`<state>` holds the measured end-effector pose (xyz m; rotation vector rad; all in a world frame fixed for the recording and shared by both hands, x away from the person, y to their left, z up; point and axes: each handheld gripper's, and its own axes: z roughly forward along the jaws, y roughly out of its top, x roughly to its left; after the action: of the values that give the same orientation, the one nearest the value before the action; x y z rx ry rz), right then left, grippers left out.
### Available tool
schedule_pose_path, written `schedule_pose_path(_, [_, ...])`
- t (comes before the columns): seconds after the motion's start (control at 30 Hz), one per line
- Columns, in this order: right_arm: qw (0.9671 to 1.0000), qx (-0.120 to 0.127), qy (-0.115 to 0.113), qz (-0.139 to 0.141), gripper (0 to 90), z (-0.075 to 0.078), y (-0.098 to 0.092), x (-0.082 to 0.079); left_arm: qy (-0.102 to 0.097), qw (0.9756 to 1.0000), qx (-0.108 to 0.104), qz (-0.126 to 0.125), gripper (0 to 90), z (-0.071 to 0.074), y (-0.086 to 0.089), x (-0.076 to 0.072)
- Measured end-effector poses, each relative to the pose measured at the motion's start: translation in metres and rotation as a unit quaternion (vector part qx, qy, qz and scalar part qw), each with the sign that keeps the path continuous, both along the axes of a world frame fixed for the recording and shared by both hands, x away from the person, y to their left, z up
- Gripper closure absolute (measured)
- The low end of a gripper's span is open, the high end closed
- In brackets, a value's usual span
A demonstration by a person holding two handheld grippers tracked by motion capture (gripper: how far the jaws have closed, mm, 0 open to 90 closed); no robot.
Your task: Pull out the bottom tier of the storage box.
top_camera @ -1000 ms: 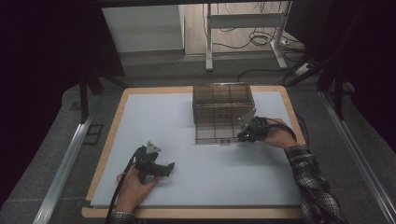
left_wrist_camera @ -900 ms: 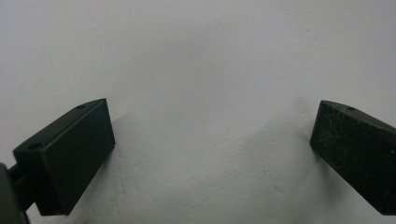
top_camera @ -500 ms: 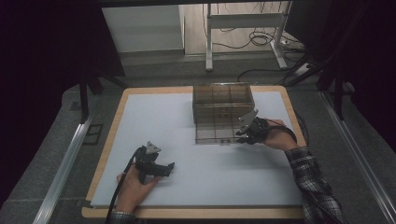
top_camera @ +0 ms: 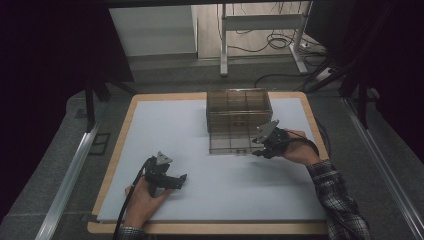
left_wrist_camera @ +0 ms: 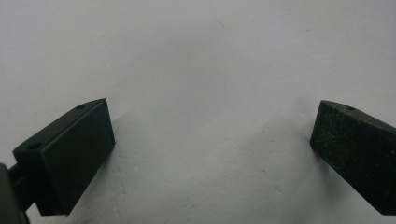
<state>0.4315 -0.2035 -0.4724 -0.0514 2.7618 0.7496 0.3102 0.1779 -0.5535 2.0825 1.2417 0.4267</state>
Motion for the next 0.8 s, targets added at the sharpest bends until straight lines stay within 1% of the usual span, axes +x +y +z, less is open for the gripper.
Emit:
schedule_pose_path(0.2, [0.9998, 0.013, -0.01, -0.014, 43.8, 0.003, -0.002, -0.006, 0.0, 1.0, 0.0, 0.0, 0.0, 0.0, 0.0, 0.0])
schedule_pose_path(0.33, [0.9994, 0.025, -0.012, -0.022, 40.0, 0.005, -0.003, -0.011, 0.0, 1.0, 0.0, 0.0, 0.0, 0.0, 0.0, 0.0])
schedule_pose_path(0.6, [0.9981, 0.047, -0.009, -0.037, 35.1, 0.005, -0.005, -0.023, 0.0, 1.0, 0.001, 0.0, 0.0, 0.0, 0.0, 0.0])
schedule_pose_path(0.7, [0.9977, 0.051, -0.01, -0.044, 33.2, 0.004, -0.005, -0.028, -0.001, 1.0, 0.001, -0.001, 0.0, 0.0, 0.0, 0.0])
schedule_pose_path(0.77, [0.9976, 0.049, -0.012, -0.048, 32.7, 0.003, -0.006, -0.03, 0.0, 1.0, 0.002, -0.001, 0.0, 0.0, 0.0, 0.0])
schedule_pose_path(0.8, [0.9974, 0.053, -0.011, -0.048, 32.4, 0.002, -0.006, -0.031, 0.0, 1.0, 0.002, -0.001, 0.0, 0.0, 0.0, 0.0])
